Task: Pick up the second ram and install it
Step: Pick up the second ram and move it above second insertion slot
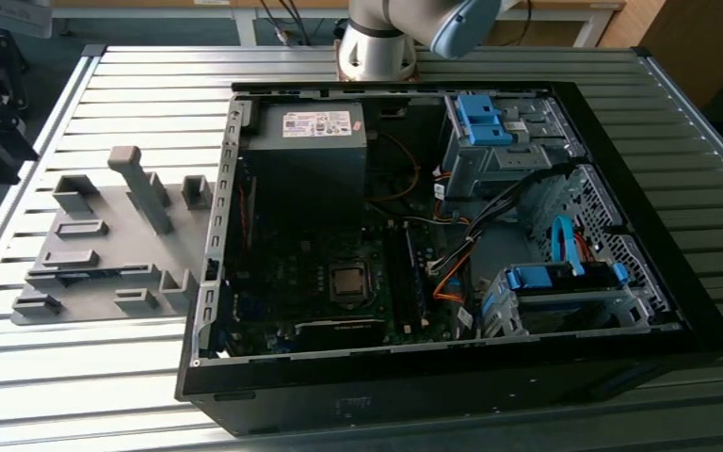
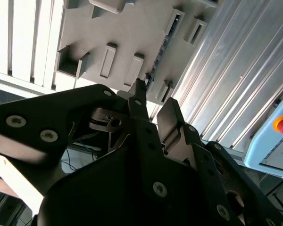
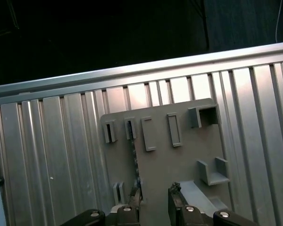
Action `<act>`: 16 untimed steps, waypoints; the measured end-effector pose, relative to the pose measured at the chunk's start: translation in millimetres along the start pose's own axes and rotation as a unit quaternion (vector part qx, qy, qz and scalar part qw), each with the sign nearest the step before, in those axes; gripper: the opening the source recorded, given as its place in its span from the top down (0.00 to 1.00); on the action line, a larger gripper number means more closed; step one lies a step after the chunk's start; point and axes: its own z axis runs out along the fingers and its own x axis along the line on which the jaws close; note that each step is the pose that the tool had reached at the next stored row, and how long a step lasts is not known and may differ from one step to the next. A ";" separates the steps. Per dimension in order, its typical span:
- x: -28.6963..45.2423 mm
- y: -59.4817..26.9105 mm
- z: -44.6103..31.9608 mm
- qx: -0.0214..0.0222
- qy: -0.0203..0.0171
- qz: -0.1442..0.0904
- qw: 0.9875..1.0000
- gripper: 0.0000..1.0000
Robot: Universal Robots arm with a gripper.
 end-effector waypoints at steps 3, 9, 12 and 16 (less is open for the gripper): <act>0.9 -0.2 3.5 0.000 0.000 -0.005 1.000 0.63; 1.7 -0.3 8.6 0.000 0.001 -0.030 1.000 0.63; 2.2 -0.3 11.3 0.000 0.000 -0.030 1.000 0.63; 2.9 -0.2 13.5 0.000 0.000 -0.031 1.000 0.63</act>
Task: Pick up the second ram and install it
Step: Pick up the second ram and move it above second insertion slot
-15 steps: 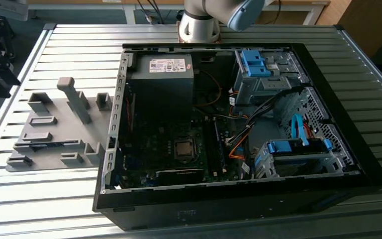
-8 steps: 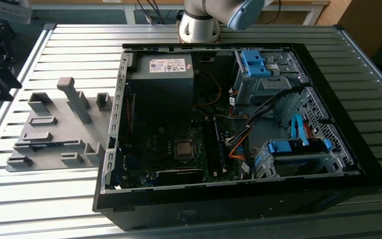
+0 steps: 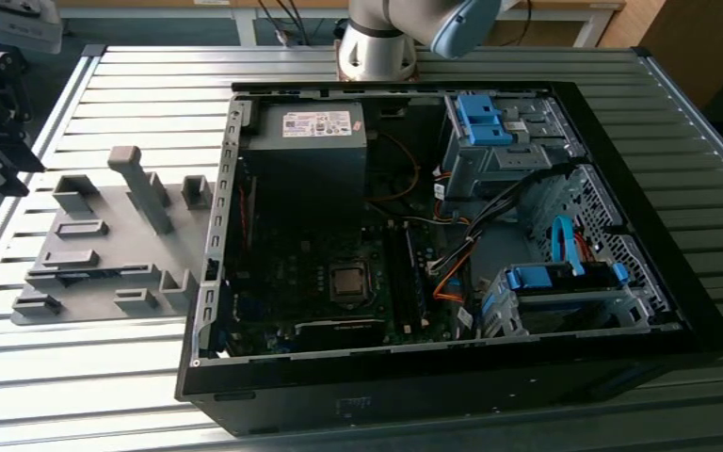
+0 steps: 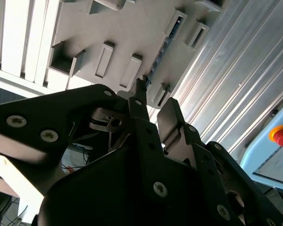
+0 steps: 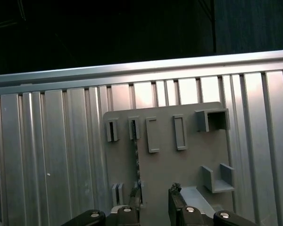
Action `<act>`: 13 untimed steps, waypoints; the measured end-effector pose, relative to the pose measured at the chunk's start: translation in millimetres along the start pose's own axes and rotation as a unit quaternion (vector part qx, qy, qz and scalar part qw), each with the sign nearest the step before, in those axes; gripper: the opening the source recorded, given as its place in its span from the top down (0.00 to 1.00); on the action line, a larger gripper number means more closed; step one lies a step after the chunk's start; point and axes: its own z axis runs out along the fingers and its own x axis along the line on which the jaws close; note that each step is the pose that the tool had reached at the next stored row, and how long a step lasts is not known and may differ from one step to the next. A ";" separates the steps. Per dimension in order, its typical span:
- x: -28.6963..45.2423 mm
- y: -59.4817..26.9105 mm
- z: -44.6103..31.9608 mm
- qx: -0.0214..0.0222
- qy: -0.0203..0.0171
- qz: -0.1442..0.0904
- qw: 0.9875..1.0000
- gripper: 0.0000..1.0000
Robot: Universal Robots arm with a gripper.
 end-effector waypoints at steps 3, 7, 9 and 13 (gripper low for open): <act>0.0 0.0 0.3 0.000 0.000 0.000 1.000 0.63; 0.0 0.0 0.3 0.000 0.000 0.000 1.000 0.63; 0.0 0.0 0.3 0.000 0.000 0.000 1.000 0.63; 0.6 -0.1 0.9 0.000 0.000 -0.001 1.000 0.63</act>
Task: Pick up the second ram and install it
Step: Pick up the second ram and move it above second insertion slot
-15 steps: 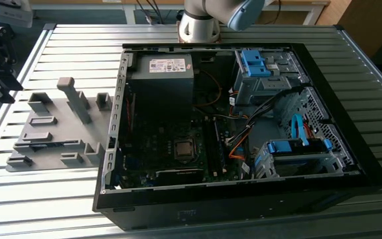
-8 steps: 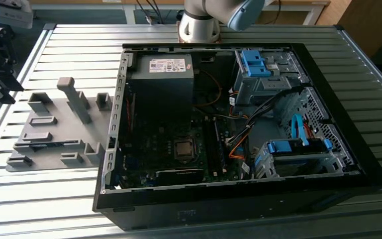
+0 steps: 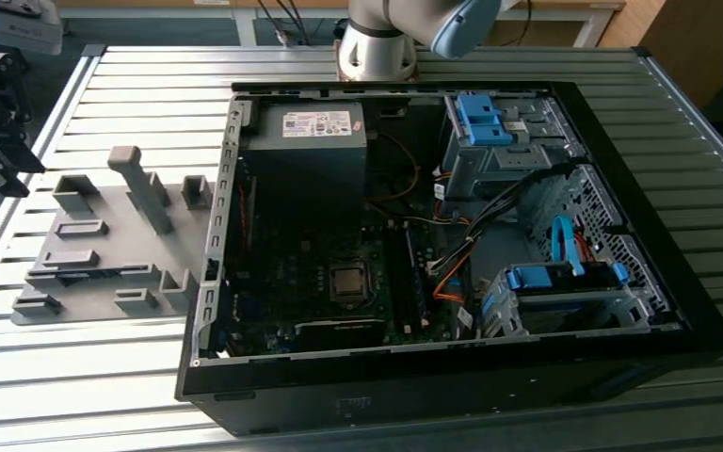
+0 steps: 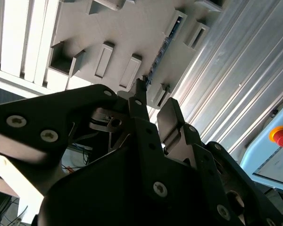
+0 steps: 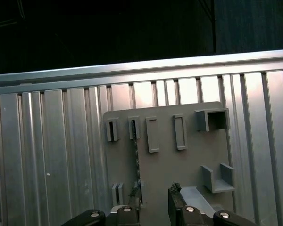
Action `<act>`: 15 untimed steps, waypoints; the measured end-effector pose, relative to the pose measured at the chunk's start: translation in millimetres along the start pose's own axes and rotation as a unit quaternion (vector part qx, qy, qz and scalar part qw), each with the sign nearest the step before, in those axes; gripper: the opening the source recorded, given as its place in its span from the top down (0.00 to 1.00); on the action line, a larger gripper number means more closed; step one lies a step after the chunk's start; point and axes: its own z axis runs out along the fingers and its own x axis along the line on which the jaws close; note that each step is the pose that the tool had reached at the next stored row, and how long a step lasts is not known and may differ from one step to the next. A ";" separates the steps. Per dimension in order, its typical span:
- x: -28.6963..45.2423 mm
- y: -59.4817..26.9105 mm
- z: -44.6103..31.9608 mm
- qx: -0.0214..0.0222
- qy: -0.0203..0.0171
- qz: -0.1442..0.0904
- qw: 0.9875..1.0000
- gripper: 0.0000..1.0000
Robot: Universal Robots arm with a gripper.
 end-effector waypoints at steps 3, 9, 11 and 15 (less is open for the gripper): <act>2.5 -0.1 1.9 0.000 0.000 -0.004 1.000 0.63; 5.4 -0.5 5.2 0.000 0.000 -0.005 1.000 0.63; 6.2 -0.5 7.3 0.000 0.000 -0.005 1.000 0.63; 6.7 -0.7 14.0 0.000 0.000 -0.005 1.000 0.63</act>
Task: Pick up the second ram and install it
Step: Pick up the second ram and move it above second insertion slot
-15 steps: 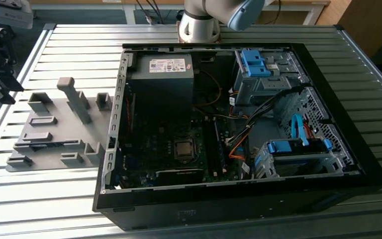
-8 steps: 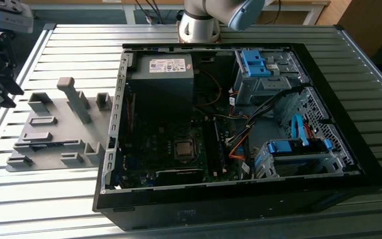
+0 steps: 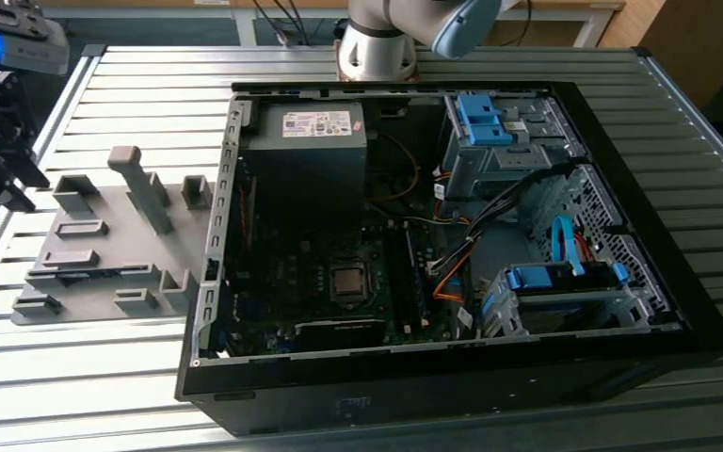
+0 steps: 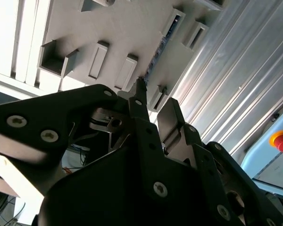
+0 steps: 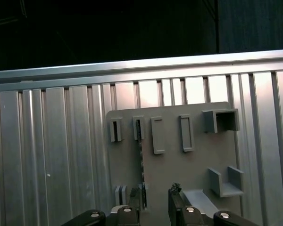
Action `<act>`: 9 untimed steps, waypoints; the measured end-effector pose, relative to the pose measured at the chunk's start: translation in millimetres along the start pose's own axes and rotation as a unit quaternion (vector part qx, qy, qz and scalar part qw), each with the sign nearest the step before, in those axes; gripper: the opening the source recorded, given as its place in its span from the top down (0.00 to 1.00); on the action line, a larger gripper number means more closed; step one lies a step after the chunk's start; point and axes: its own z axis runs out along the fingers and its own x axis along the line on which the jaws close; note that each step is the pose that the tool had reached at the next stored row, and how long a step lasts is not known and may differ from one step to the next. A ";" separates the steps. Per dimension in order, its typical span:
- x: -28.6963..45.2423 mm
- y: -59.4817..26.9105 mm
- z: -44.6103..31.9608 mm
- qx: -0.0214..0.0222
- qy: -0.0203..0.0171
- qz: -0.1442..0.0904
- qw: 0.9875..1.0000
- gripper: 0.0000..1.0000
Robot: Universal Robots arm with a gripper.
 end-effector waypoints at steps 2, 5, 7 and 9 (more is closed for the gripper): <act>0.1 -0.1 3.5 0.000 0.000 0.000 1.000 0.63; 0.1 -0.1 4.9 0.000 0.000 0.000 1.000 0.63; 0.1 -0.1 4.9 0.000 0.000 0.000 1.000 0.63; 0.1 -0.1 5.1 0.000 0.000 0.000 1.000 0.63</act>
